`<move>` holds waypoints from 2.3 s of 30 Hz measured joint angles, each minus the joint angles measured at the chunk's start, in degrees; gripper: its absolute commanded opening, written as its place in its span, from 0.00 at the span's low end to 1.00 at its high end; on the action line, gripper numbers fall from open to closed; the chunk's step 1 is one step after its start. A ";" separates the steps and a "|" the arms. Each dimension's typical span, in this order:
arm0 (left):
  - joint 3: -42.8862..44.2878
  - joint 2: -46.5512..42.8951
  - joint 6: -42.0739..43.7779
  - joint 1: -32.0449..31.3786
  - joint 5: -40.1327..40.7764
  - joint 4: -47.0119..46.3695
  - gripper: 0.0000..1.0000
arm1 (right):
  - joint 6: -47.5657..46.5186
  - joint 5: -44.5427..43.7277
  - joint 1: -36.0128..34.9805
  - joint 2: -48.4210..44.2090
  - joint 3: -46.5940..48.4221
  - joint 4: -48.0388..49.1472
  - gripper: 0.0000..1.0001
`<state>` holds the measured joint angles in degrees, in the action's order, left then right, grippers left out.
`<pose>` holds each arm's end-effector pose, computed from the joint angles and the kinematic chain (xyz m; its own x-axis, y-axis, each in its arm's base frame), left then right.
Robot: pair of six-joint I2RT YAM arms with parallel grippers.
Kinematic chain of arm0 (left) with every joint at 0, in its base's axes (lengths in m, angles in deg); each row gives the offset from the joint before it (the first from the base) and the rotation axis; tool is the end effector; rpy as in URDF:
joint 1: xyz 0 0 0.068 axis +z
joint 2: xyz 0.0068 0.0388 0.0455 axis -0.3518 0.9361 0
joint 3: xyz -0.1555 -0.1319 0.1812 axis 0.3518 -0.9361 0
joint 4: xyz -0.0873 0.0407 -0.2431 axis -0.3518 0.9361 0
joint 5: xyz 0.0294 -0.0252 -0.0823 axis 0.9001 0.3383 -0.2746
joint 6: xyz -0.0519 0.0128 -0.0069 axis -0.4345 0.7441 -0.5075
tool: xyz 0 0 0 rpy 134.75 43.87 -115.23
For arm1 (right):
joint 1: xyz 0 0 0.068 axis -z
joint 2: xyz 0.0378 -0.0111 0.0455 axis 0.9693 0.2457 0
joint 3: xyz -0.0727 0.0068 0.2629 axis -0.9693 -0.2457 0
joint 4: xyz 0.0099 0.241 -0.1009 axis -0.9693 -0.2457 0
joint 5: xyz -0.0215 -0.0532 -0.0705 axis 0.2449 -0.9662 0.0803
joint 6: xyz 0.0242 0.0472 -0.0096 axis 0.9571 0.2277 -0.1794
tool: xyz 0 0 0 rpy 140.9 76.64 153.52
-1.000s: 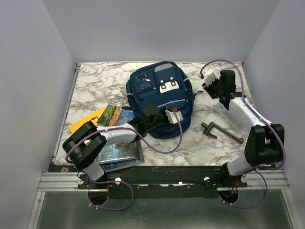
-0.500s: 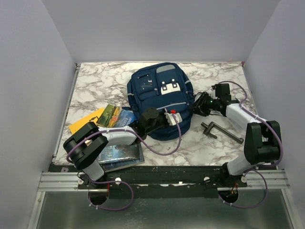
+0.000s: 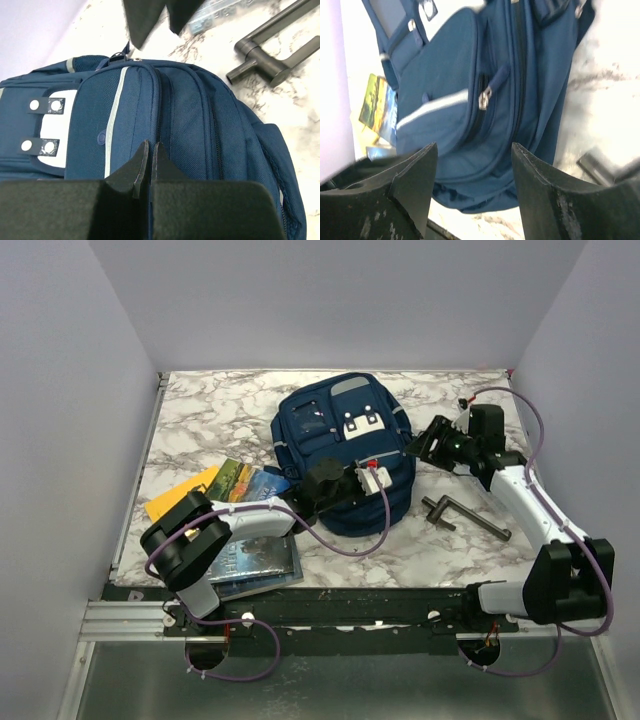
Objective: Pack the student bag
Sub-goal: Zip the student bag at the center of the board, then unzip the student bag at the center of the board.
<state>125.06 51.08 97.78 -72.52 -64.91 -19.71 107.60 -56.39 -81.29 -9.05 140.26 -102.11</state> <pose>0.2202 -0.2877 0.2217 0.2512 0.3764 -0.8917 0.8253 0.3980 0.4005 0.2860 0.0418 0.2721 -0.7319 0.4020 -0.5502 -0.0260 0.7904 0.6121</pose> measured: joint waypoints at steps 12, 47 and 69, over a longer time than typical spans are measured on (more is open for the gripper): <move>5.01 0.52 -6.64 7.72 -19.04 5.70 0.00 | -0.04 7.63 -0.04 -5.25 -12.98 1.20 0.75; 9.53 -5.29 -29.14 20.94 -35.28 7.10 0.00 | 11.52 11.41 10.56 1.86 -7.56 16.35 0.62; 19.56 -2.36 -34.29 28.57 -51.49 7.37 0.00 | -36.94 21.38 13.46 14.71 -2.69 20.35 0.59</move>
<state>144.62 48.72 63.48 -43.95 -116.40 -12.34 70.67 -35.01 -67.83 5.66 137.57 -81.76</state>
